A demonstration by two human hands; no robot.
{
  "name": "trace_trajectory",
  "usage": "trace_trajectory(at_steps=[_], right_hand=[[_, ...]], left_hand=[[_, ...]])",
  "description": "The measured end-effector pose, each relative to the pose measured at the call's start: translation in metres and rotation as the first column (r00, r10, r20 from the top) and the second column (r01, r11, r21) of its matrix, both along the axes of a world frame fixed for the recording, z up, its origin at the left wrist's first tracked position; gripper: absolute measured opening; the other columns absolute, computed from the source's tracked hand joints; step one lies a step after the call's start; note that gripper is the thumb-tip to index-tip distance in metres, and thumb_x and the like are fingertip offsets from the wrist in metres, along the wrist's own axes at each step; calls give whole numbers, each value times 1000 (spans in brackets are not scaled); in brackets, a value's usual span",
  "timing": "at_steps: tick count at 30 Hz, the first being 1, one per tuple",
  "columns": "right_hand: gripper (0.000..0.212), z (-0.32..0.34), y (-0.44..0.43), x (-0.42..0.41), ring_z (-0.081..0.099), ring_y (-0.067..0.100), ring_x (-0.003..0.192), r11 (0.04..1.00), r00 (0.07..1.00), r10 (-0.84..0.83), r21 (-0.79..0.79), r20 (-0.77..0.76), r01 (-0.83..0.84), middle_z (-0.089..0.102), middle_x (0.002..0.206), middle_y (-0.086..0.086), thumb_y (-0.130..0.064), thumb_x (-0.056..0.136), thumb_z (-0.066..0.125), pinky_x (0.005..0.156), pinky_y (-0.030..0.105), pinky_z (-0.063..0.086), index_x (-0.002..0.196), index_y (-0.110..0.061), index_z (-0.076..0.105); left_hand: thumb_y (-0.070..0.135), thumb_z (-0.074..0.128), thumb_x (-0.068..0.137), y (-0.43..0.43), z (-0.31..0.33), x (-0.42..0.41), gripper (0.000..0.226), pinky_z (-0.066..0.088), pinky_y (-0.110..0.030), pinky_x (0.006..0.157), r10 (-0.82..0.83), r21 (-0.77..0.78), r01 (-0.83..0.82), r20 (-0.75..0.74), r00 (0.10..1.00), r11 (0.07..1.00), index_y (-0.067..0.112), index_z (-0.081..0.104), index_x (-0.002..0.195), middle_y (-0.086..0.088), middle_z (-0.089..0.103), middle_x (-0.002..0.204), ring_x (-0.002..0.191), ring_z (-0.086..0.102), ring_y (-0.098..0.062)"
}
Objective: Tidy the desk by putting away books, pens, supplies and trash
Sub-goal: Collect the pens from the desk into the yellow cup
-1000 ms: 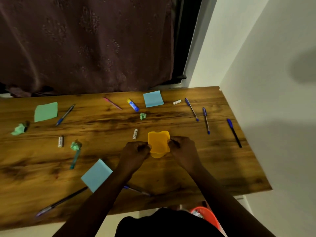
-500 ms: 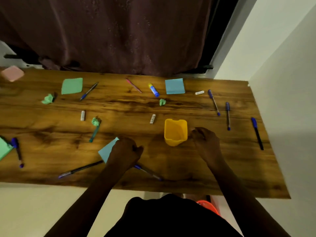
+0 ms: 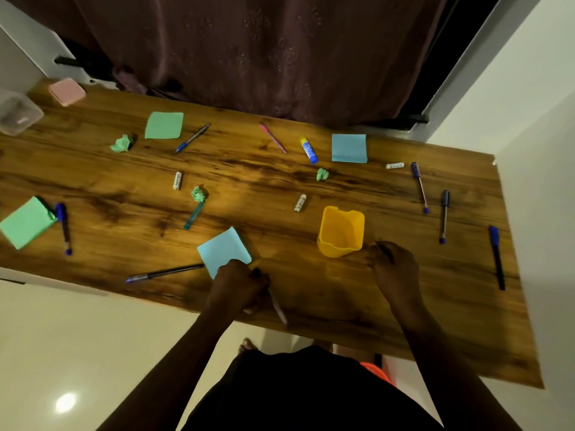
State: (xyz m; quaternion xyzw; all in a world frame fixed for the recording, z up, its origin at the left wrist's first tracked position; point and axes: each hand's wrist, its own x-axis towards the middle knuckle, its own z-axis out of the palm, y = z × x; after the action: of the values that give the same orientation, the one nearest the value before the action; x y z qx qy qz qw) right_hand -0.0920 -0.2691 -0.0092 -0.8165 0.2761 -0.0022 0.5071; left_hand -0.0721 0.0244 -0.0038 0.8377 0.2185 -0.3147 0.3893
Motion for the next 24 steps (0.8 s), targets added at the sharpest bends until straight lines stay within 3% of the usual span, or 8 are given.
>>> trace_trajectory(at_steps=[2,5,7,11,14,19,24], right_hand=[[16,4,-1,1,74,21,83,1000,1000,12,-13,9,-11,77,88,-2,-29,99,61,83,52,61,89,-40,67],[15,5,-7,0,74,19,84,1000,1000,5,0,-2,-5,77,91,-3,-32,98,62,82,49,60,108,-29,73],[29,3,-13,0,74,15,84,1000,1000,-2,-18,-16,2,77,93,-5,-36,97,63,82,45,61,122,-24,72],[21,2,-34,3,72,14,89,996,1000,-7,-93,-11,6,76,93,-6,-35,95,64,74,29,52,107,-24,77],[27,6,-53,11,69,16,101,987,998,-51,-152,-34,46,76,107,-3,-35,95,65,78,25,45,116,-20,75],[33,7,-93,29,68,19,109,962,979,-203,-186,-8,198,74,118,3,-26,92,69,90,25,45,123,-16,72],[31,-1,-129,55,67,21,93,913,971,-237,-338,19,229,69,107,5,-15,89,66,74,24,46,119,-9,68]], left_hand=[[28,68,94,-4,1,-1,31,65,-33,64,51,-36,-51,6,999,998,0,73,81,-9,74,62,57,74,-23],[27,70,91,-8,3,2,28,61,-27,57,76,-30,-74,74,994,997,1,73,79,-7,74,60,56,74,-21],[26,72,88,-13,10,5,26,63,-34,66,71,-31,-68,139,988,997,4,74,75,-5,74,60,58,74,-20],[20,73,88,-29,32,19,23,64,-41,73,125,-157,-92,215,969,983,0,74,76,-8,74,62,59,75,-24],[17,72,89,-41,50,32,18,65,-43,70,152,-253,-76,299,942,965,0,72,82,-11,75,68,63,76,-27],[11,67,93,-63,75,51,5,64,-44,69,102,-292,27,419,902,956,7,69,92,-12,76,74,65,76,-28],[13,66,96,-88,86,60,6,63,-41,69,35,-308,141,503,864,941,12,72,95,-9,77,78,67,77,-24]])
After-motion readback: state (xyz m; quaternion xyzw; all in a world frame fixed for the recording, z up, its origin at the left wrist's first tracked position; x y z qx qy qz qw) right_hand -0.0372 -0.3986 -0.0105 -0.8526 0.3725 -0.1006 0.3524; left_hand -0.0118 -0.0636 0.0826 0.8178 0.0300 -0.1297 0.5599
